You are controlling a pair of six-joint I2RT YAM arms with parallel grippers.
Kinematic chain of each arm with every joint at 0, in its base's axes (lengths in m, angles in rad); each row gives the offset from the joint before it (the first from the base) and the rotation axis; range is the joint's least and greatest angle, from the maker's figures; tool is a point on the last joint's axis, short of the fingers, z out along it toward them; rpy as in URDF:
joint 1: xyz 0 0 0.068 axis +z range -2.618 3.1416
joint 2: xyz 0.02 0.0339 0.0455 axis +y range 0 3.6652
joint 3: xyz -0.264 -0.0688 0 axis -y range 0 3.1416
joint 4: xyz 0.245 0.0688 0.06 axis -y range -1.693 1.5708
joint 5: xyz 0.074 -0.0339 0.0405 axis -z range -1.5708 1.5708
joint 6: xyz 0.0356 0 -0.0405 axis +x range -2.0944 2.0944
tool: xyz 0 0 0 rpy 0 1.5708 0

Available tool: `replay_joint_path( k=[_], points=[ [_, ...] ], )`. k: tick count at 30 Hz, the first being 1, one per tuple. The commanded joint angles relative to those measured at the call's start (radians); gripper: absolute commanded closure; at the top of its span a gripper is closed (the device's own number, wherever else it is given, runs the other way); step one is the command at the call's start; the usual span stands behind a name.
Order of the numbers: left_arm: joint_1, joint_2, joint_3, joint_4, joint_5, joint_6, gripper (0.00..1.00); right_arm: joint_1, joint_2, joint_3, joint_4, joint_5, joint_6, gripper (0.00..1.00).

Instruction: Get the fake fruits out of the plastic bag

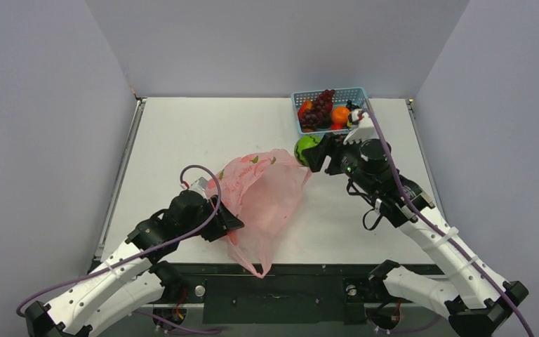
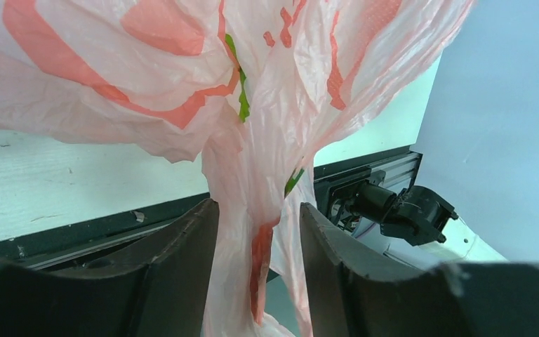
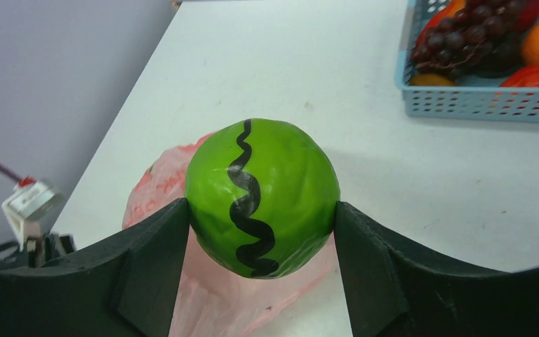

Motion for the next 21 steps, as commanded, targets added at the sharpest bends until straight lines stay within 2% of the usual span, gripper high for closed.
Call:
replay_joint_path(
  k=[1, 4, 8, 13, 15, 19, 21],
  points=[
    [0.001, 0.001, 0.065, -0.028, -0.018, 0.035, 0.55, -0.125, 0.078, 0.115, -0.017, -0.055, -0.018, 1.0],
    [0.004, 0.007, 0.101, -0.07, -0.023, 0.057, 0.52, -0.218, 0.137, 0.19, -0.012, -0.046, -0.012, 1.0],
    [0.015, 0.023, 0.152, -0.137, -0.022, 0.109, 0.49, -0.313, 0.237, 0.261, 0.015, 0.042, 0.02, 1.0],
    [0.025, 0.039, 0.24, -0.241, -0.032, 0.167, 0.2, -0.402, 0.396, 0.337, 0.064, 0.118, 0.055, 1.0],
    [0.031, 0.044, 0.288, -0.294, -0.049, 0.203, 0.12, -0.437, 0.461, 0.376, 0.077, 0.143, 0.056, 1.0],
    [0.045, 0.05, 0.384, -0.379, -0.078, 0.27, 0.04, -0.478, 0.606, 0.487, 0.096, 0.175, 0.057, 1.0],
    [0.049, 0.053, 0.435, -0.407, -0.081, 0.301, 0.03, -0.494, 0.672, 0.526, 0.107, 0.189, 0.061, 1.0]
  ],
)
